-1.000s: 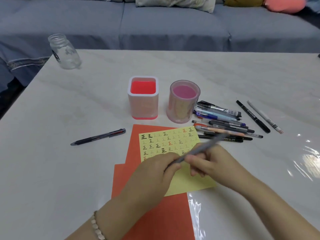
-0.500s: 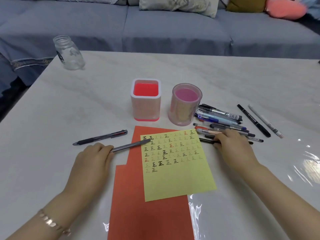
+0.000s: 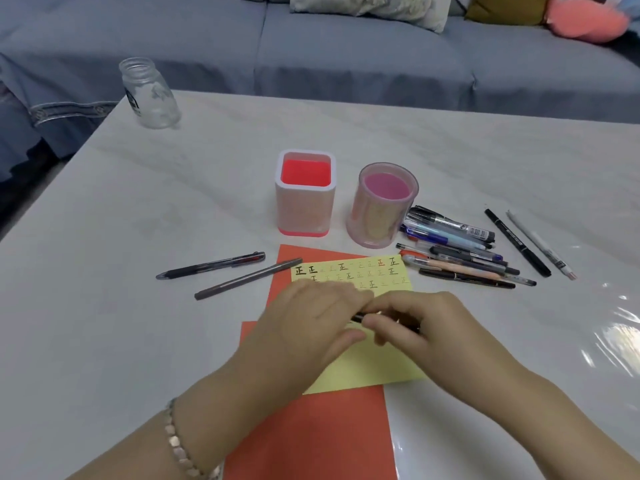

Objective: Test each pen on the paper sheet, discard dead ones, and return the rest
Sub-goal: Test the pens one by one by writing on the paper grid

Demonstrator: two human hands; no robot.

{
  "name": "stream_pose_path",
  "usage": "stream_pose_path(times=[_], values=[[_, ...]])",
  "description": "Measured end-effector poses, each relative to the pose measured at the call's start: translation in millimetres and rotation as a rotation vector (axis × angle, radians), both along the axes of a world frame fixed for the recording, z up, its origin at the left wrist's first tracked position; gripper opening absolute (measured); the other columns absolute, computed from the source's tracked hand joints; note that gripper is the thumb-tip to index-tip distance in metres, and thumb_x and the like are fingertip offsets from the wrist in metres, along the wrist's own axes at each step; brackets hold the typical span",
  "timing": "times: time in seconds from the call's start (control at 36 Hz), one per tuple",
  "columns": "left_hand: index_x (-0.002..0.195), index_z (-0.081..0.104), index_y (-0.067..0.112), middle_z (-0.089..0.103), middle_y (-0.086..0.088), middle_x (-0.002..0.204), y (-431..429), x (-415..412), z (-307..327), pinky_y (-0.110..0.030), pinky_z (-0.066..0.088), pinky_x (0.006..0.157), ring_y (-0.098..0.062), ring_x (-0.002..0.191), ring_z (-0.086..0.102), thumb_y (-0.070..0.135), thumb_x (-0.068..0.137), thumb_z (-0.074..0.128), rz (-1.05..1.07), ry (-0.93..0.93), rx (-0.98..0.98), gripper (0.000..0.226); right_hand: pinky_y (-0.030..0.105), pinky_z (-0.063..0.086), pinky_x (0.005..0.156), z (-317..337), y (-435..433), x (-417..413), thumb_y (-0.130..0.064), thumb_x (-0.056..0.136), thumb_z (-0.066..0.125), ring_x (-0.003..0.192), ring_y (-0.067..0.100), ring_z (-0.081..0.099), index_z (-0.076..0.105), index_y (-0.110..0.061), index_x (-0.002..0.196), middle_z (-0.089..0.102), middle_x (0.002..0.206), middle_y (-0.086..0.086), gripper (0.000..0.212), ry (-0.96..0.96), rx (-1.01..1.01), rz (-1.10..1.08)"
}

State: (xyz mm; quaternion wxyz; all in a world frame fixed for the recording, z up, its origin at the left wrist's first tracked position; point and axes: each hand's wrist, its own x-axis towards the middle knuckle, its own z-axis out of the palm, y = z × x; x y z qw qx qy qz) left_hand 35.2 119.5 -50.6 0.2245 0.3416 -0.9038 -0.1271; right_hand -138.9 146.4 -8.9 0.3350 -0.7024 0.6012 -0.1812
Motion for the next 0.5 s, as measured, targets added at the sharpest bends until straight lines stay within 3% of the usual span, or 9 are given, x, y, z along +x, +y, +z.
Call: stream_pose_path(times=[0.08, 0.14, 0.19, 0.28, 0.39, 0.5], values=[[0.090, 0.067, 0.017, 0.060, 0.008, 0.069, -2.9, 1.7, -6.2, -0.025, 0.035, 0.065, -0.011, 0.064, 0.054, 0.040, 0.101, 0.021, -0.003, -0.054, -0.025, 0.053, 0.011, 0.038, 0.052, 5.1, -0.8, 1.5, -0.028, 0.086, 0.059, 0.049, -0.002, 0.050, 0.069, -0.027, 0.084, 0.068, 0.066, -0.009, 0.010, -0.086, 0.122, 0.019], [0.092, 0.066, 0.015, 0.060, 0.004, 0.073, -1.0, 0.8, -3.0, -0.027, 0.036, 0.068, -0.011, 0.069, 0.051, 0.037, 0.100, 0.026, 0.050, -0.024, 0.030, 0.047, 0.014, 0.040, 0.047, 8.1, -4.4, -1.0, -0.017, 0.083, 0.064, 0.044, 0.004, 0.049, 0.068, -0.017, 0.088, 0.070, 0.067, 0.000, 0.006, -0.295, 0.179, -0.083], [0.110, 0.060, 0.014, 0.059, 0.004, 0.093, 1.7, 3.1, -3.1, -0.020, 0.036, 0.078, -0.007, 0.088, 0.048, 0.030, 0.099, 0.034, 0.173, 0.065, 0.174, 0.032, 0.017, 0.039, 0.042, 7.7, -8.3, -2.8, -0.004, 0.079, 0.066, 0.041, 0.011, 0.048, 0.065, -0.008, 0.087, 0.067, 0.060, 0.007, 0.009, -0.560, 0.209, -0.222], [0.118, 0.055, 0.017, 0.051, 0.017, 0.092, 8.8, 8.6, -8.9, -0.011, 0.035, 0.077, 0.002, 0.087, 0.045, 0.029, 0.099, 0.034, 0.232, 0.255, 0.366, 0.031, 0.016, 0.036, 0.040, 2.9, -9.9, 6.7, -0.009, 0.072, 0.073, 0.040, 0.011, 0.045, 0.062, -0.006, 0.083, 0.057, 0.052, 0.002, 0.016, -0.832, 0.260, -0.297], [0.107, 0.060, 0.020, 0.054, 0.017, 0.065, 15.4, 4.5, -10.4, -0.011, 0.034, 0.056, 0.000, 0.060, 0.047, 0.031, 0.090, 0.039, 0.161, 0.350, 0.409, 0.029, 0.014, 0.026, 0.037, -14.2, -7.7, 38.1, -0.022, 0.085, 0.060, 0.036, 0.008, 0.033, 0.049, -0.012, 0.065, 0.042, 0.041, -0.003, 0.025, -0.772, 0.239, -0.330], [0.091, 0.058, 0.023, 0.054, 0.001, 0.061, 20.3, 3.8, -10.9, -0.016, 0.031, 0.049, -0.008, 0.049, 0.041, 0.032, 0.087, 0.042, 0.174, 0.455, 0.444, 0.018, 0.015, 0.025, 0.039, -24.2, -7.0, 54.9, -0.021, 0.092, 0.051, 0.036, 0.008, 0.027, 0.033, -0.014, 0.056, 0.030, 0.037, -0.007, 0.041, -0.793, 0.127, -0.423]])
